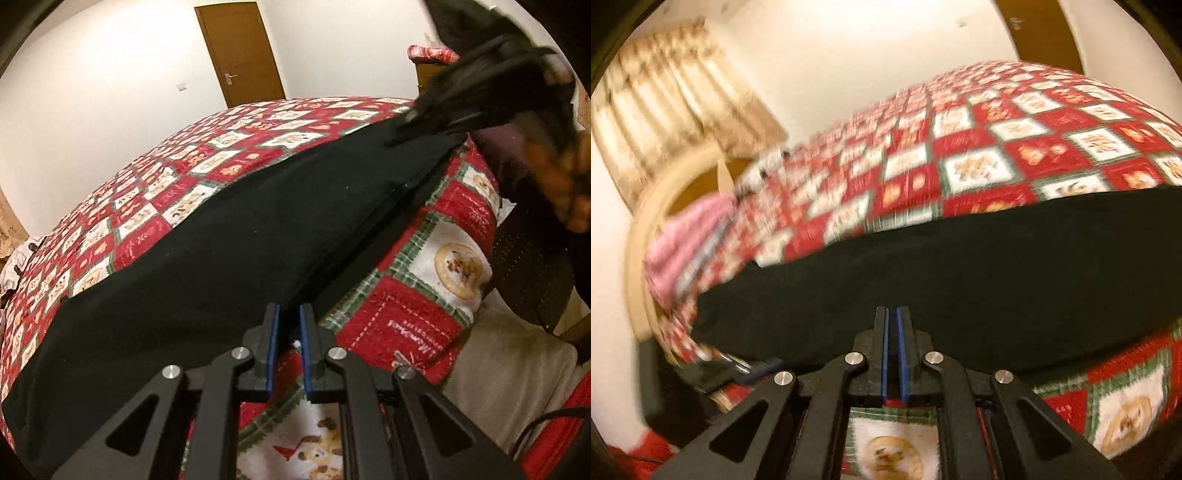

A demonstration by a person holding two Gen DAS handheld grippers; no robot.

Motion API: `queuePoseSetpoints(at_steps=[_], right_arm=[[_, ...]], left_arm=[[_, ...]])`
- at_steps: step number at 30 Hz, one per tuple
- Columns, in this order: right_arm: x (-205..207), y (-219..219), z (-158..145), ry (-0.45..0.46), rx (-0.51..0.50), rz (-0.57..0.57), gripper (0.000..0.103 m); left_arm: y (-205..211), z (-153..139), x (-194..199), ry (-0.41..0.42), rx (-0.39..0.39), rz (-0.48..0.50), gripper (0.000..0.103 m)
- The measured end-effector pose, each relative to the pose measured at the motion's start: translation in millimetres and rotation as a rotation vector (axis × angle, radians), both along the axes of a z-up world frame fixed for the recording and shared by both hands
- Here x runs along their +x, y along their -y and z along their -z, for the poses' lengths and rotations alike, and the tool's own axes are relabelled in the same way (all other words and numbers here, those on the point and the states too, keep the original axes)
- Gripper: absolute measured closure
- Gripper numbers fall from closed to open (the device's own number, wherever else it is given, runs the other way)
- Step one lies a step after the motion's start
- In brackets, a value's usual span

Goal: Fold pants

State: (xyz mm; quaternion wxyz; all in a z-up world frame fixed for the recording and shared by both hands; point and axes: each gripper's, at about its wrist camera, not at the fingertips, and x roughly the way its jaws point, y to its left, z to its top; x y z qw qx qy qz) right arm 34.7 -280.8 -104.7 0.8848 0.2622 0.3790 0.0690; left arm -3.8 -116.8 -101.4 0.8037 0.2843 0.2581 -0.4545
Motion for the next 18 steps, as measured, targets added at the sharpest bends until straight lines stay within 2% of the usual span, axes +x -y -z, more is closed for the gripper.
queuePoseSetpoints(at_steps=[2,4,5,9,11,13,16,18], right_arm=[[10,-13,28,-0.141,-0.009,-0.082,0.098],[-2,-17,35,-0.133,-0.013,-0.114,0.098],[-5,-15,38,-0.16,0.0,-0.134,0.098],[-16,0,46,-0.216,0.107,-0.125,0.098],[-17,-4,29,-0.171,0.046,-0.12,0.098],[-16,-11,1,-0.051,0.001,-0.137,0.098],[3,-15,-24,0.049,0.028,-0.125,0.098],[19,-20,-25,0.064,0.014,-0.116,0.098]], left_arm=[[-6,0,1,-0.015,-0.002,0.004,0.091],[-10,3,0,-0.026,0.007,0.011,0.091],[-11,5,-2,-0.033,0.011,0.019,0.091],[-15,6,-12,-0.07,0.022,0.074,0.091],[-18,1,-15,-0.065,0.032,0.089,0.091],[-26,-8,-13,-0.064,0.02,0.085,0.088],[-49,-28,8,-0.087,-0.06,-0.001,0.083],[-66,-39,33,-0.105,-0.123,-0.115,0.074]])
